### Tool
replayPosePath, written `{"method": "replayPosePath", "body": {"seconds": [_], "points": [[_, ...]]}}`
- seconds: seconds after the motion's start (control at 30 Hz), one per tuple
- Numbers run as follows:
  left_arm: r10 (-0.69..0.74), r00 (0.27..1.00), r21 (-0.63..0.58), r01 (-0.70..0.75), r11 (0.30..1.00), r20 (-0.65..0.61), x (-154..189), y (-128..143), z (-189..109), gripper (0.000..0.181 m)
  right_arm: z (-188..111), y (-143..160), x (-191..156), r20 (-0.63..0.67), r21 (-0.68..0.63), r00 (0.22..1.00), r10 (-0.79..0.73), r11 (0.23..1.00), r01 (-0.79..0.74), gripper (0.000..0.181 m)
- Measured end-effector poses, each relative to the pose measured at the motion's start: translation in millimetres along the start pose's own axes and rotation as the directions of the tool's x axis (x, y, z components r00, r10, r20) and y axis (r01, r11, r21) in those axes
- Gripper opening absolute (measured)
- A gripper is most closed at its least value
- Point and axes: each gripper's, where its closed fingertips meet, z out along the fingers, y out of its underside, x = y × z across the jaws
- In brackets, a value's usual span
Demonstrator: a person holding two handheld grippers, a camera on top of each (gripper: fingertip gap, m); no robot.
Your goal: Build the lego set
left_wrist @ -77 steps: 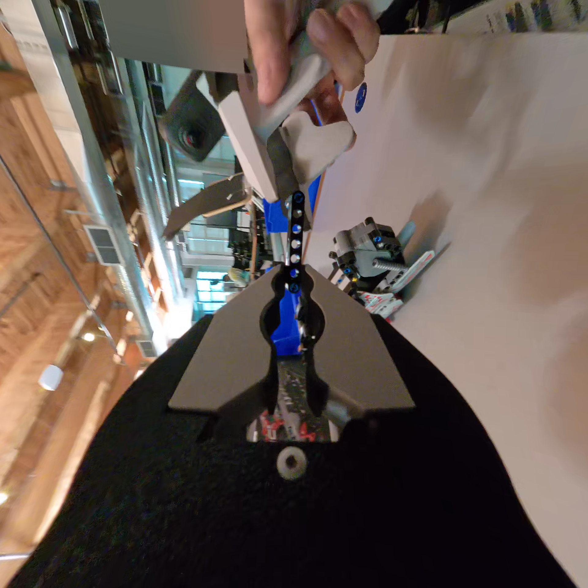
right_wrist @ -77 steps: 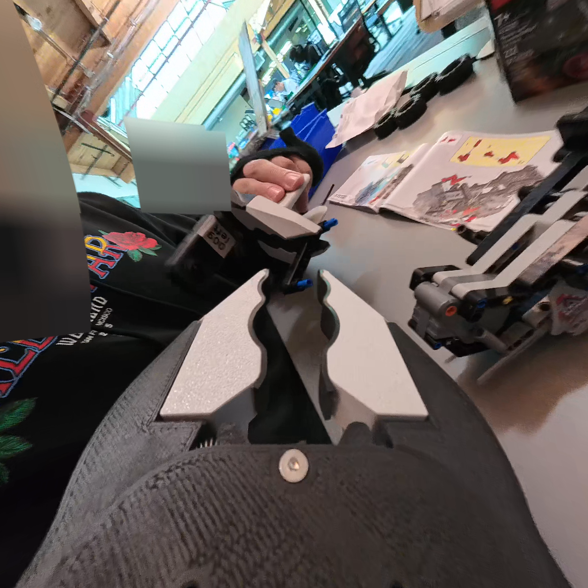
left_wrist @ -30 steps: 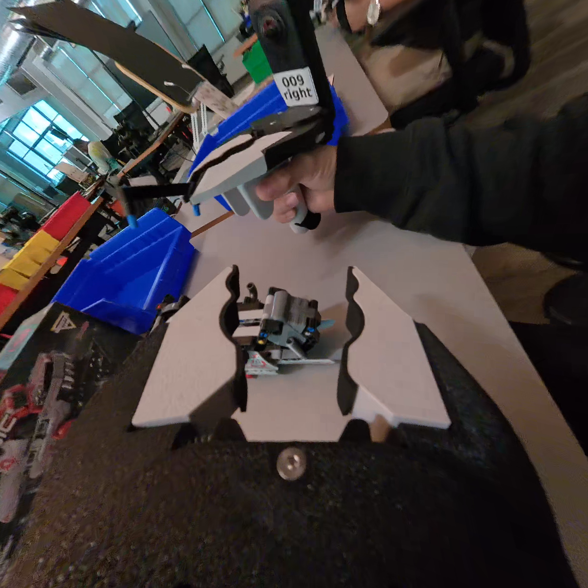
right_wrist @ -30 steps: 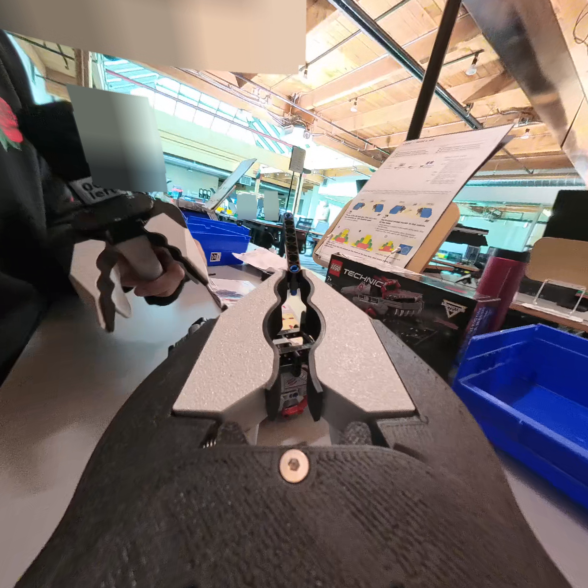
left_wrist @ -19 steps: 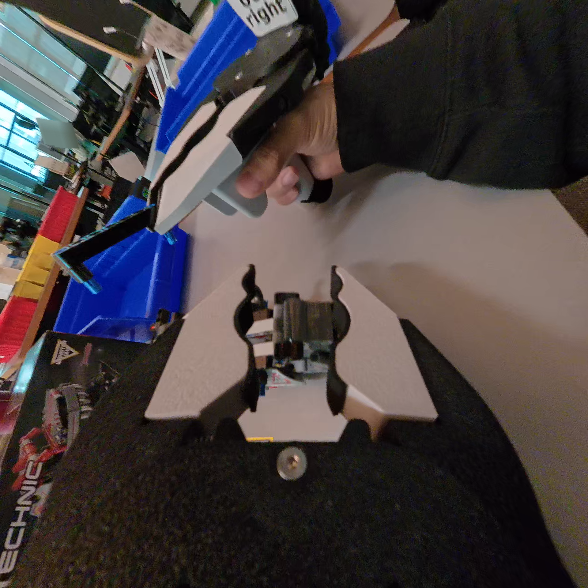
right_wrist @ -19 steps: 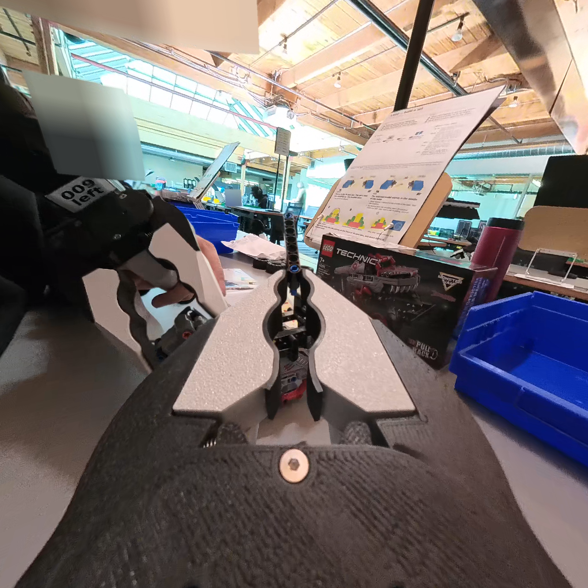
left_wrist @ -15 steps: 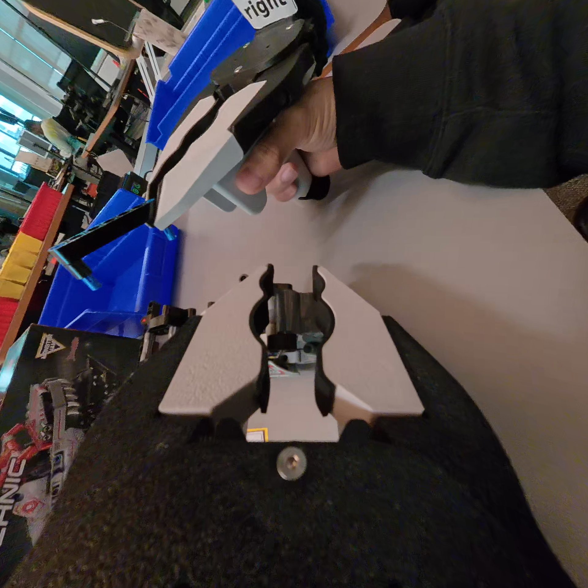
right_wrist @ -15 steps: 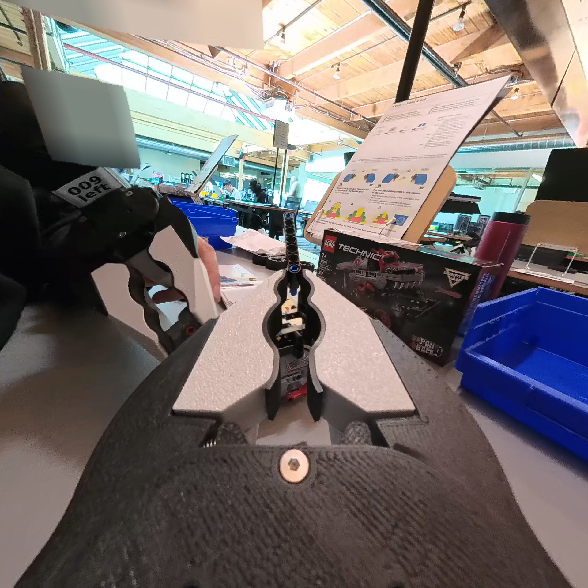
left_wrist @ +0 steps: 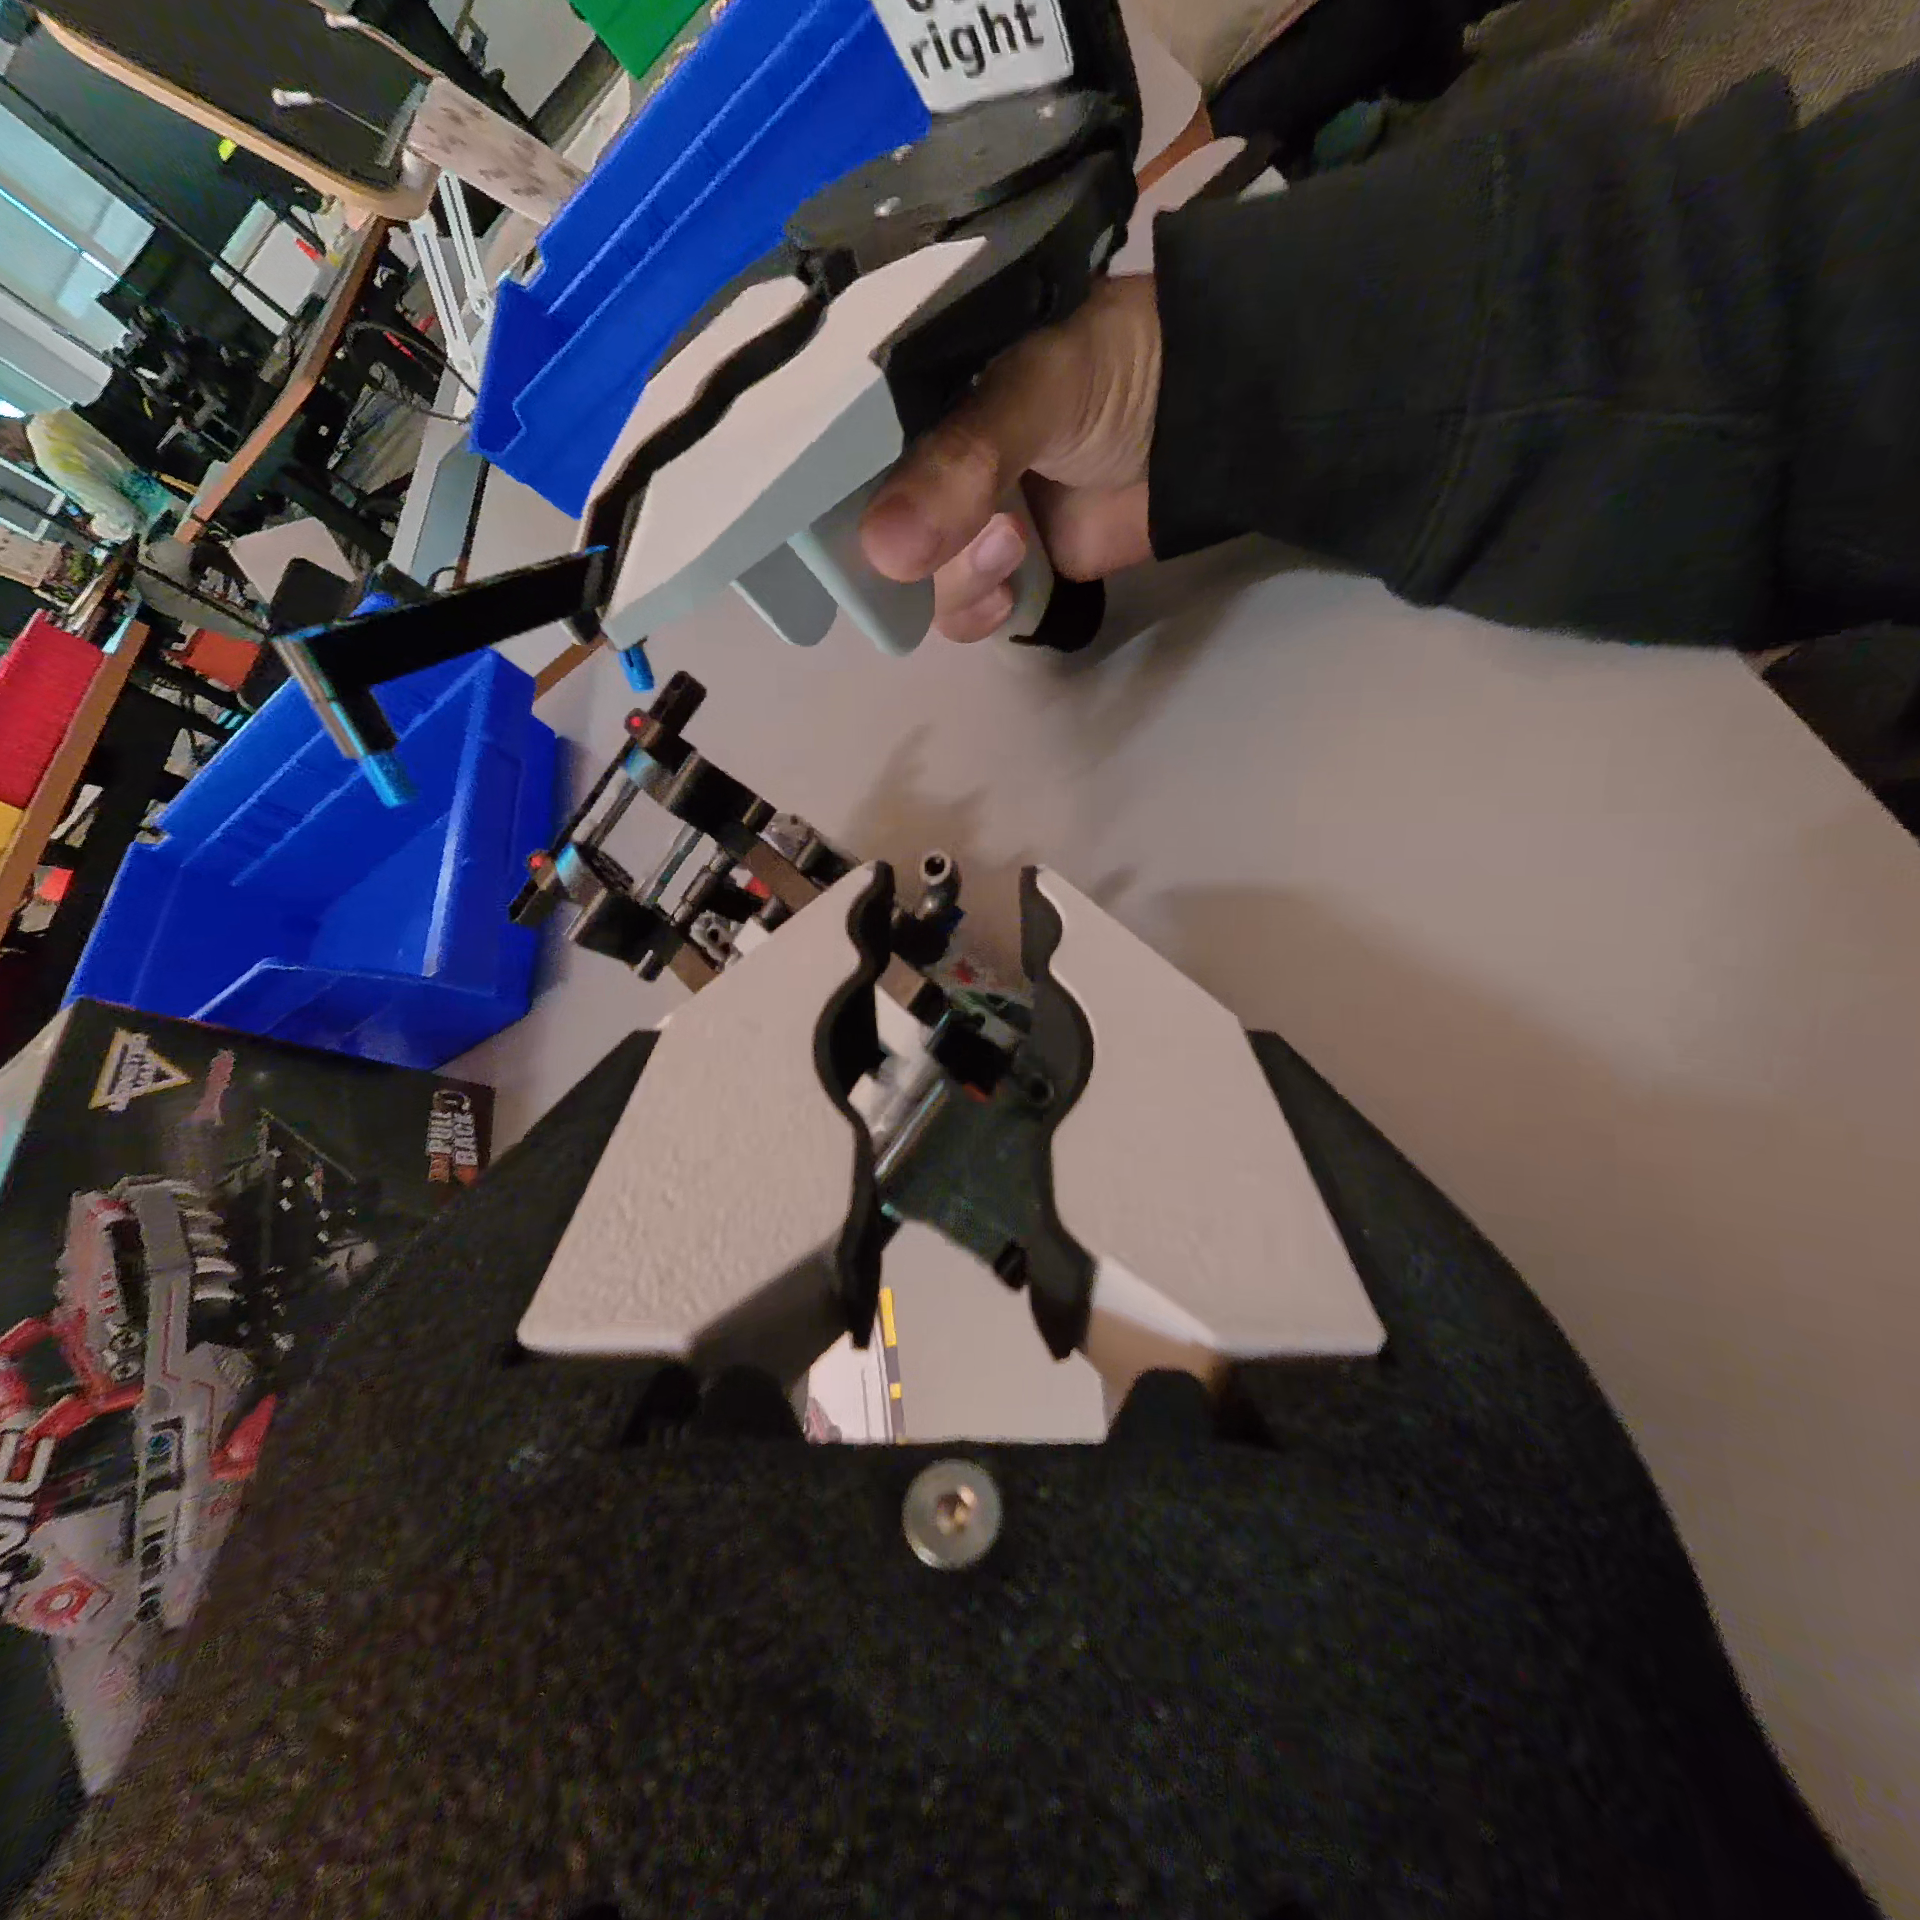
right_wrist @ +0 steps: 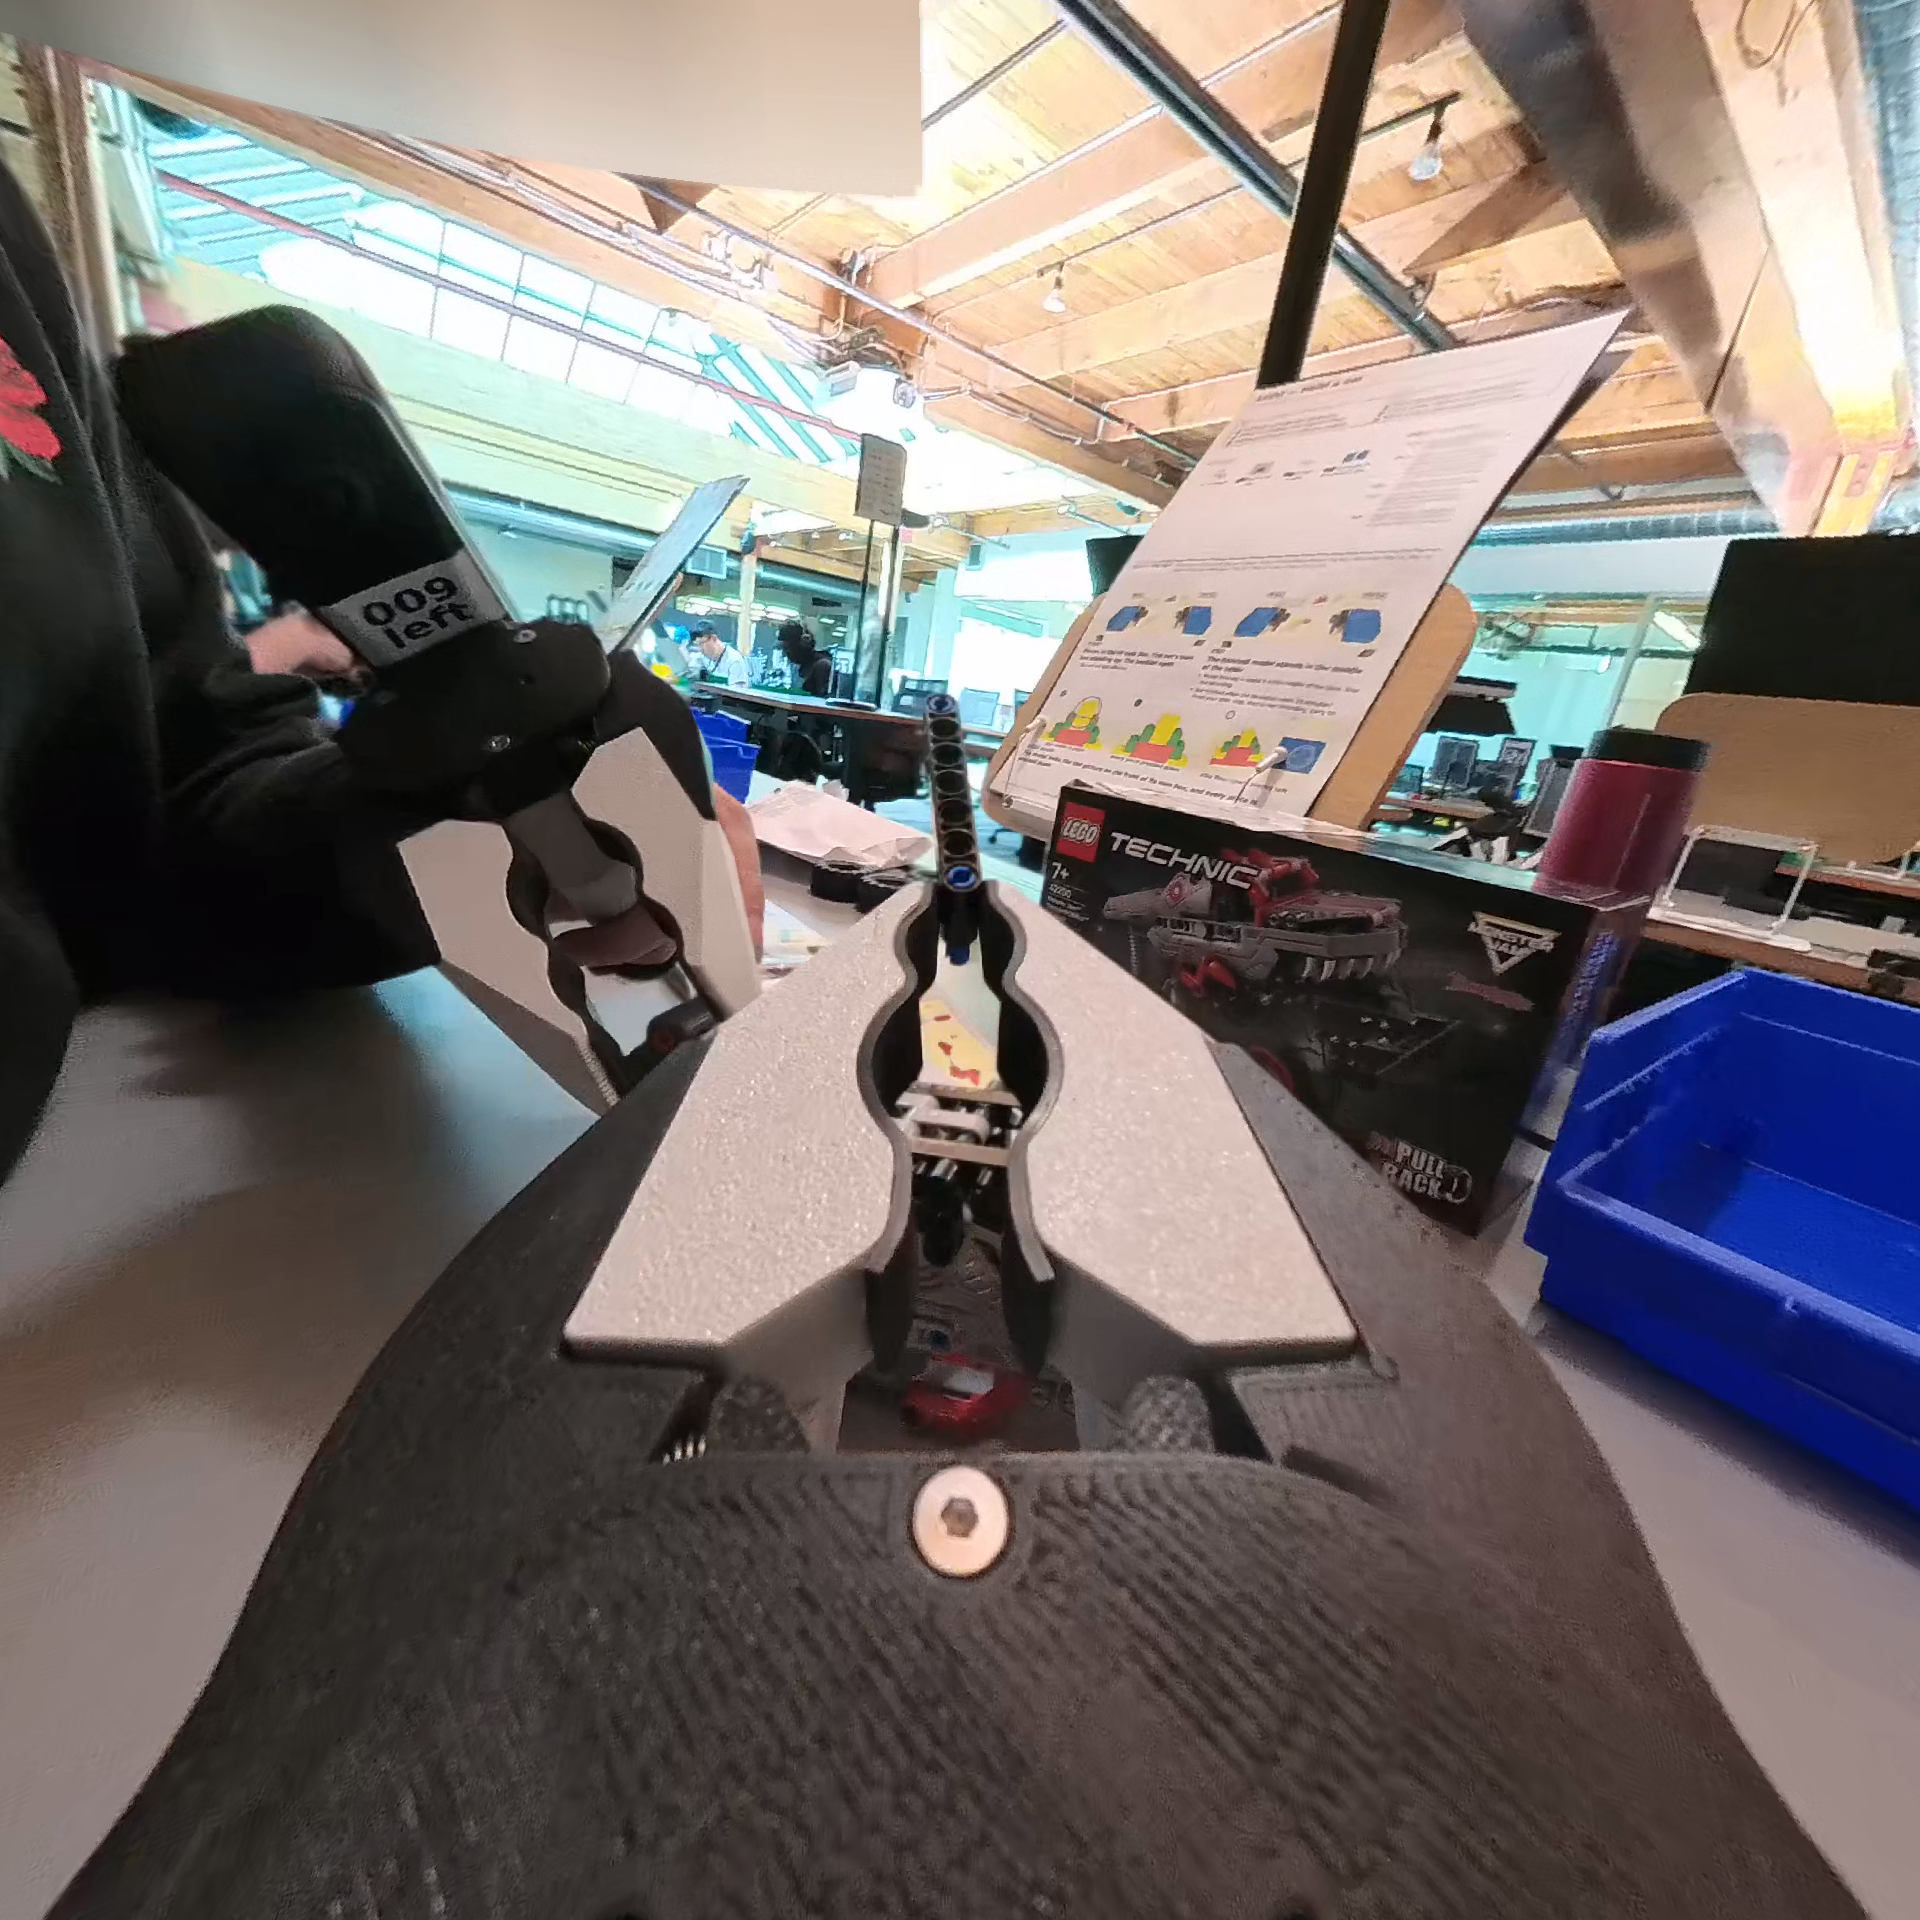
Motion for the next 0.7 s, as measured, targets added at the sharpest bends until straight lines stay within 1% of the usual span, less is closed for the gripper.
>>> {"method": "replayPosePath", "body": {"seconds": [0.17,0.37,0.43,0.53,0.63,0.7], "points": [[-0.046,0.998,0.081,0.049,0.996,-0.04,-3.4,-18.5,-5.4,0.023,-3.5,2.3,4.0,-0.036,0.006,0.999,0.018,1.0,-0.018,0.006],[-0.086,0.995,0.095,0.09,0.991,-0.047,-9.4,-18.7,-14.5,0.023,-10.2,-4.3,6.7,-0.09,0.041,0.996,0.005,0.999,-0.002,0.005],[-0.092,0.996,0.094,0.093,0.991,-0.021,-17.5,-14.7,-21.8,0.023,-12.0,-5.6,6.2,-0.109,0.046,0.994,0.002,0.999,0.003,0.006],[-0.12,0.993,0.065,0.118,0.991,0.021,-37.5,-0.8,-36.1,0.025,-15.2,-8.8,6.3,-0.149,0.057,0.989,0.01,0.998,-0.002,0.006],[-0.192,0.981,0.049,0.19,0.981,0.039,-55.6,16.0,-51.7,0.029,-20.2,-13.9,4.8,-0.222,0.037,0.975,-0.002,0.999,0.01,0.005],[-0.261,0.965,0.034,0.261,0.965,0.018,-58.5,28.9,-58.0,0.03,-26.3,-15.0,5.7,-0.304,-0.011,0.953,-0.002,1.0,-0.001,0.005]]}}
